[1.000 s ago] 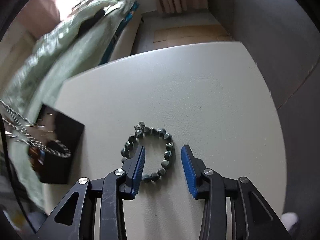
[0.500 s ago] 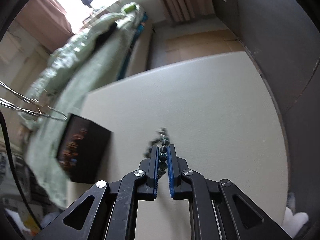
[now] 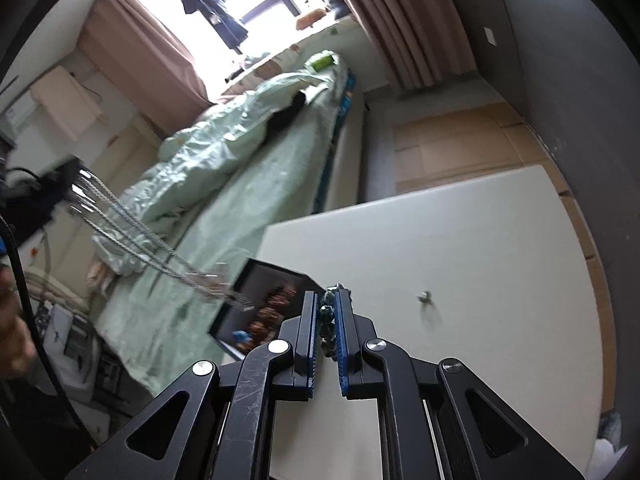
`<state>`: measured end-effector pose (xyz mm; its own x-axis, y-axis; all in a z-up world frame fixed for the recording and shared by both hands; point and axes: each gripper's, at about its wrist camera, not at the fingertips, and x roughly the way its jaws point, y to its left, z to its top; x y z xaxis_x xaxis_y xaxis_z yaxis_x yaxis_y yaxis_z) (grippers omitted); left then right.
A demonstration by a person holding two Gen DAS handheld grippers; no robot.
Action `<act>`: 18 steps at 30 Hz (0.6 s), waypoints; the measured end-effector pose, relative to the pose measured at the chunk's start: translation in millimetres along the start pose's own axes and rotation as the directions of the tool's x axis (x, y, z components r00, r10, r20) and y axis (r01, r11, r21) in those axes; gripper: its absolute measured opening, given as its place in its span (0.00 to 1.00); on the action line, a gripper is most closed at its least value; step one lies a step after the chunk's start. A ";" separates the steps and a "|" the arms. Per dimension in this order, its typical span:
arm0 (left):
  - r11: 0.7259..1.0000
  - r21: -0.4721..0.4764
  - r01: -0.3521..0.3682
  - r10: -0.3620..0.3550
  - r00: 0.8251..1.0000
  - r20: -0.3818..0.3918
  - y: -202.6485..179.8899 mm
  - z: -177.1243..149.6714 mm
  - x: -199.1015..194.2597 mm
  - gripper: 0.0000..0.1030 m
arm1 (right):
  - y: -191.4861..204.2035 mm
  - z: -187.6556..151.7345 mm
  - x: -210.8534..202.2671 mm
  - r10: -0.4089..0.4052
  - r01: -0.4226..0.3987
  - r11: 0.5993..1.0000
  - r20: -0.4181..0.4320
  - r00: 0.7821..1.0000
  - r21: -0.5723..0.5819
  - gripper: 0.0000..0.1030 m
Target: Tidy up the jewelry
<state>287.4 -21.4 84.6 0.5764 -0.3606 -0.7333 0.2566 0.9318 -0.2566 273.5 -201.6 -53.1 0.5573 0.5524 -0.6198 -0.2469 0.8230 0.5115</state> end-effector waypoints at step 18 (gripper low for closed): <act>0.978 -0.206 -0.018 0.020 1.000 0.004 74.2 -65.2 48.8 0.62 | 54.6 7.6 8.8 0.170 -0.165 0.985 0.110 0.979 -0.056 0.09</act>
<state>284.0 32.8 -11.3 0.5841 -0.3425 -0.7359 0.0807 0.9266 -0.3672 270.9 -152.8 -26.1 0.5906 0.6668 -0.4545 -0.3798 0.7266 0.5726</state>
